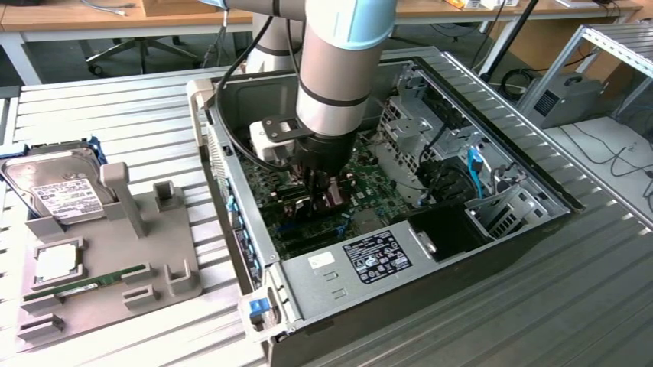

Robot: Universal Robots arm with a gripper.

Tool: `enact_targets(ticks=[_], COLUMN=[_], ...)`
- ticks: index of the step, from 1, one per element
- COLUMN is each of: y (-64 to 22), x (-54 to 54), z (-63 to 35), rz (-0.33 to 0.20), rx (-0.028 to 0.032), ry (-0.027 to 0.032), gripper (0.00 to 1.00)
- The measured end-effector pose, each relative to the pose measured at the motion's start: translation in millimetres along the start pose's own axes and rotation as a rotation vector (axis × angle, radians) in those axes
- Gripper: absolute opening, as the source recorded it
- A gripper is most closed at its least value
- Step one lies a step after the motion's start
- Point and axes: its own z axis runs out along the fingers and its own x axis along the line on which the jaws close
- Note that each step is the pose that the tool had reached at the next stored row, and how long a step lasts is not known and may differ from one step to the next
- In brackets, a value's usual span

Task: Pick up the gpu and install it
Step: 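Insert the gpu into the slot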

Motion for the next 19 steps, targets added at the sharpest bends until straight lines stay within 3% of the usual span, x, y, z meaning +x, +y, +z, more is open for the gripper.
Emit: enact_targets(ticks=[17,19], y=[1.5,1.6], x=[0.1,0.0], z=[0.0,0.4], rz=[0.000,0.000], rx=[-0.0001,0.0005], ry=[-0.0001,-0.0007], gripper=[0.27,0.34])
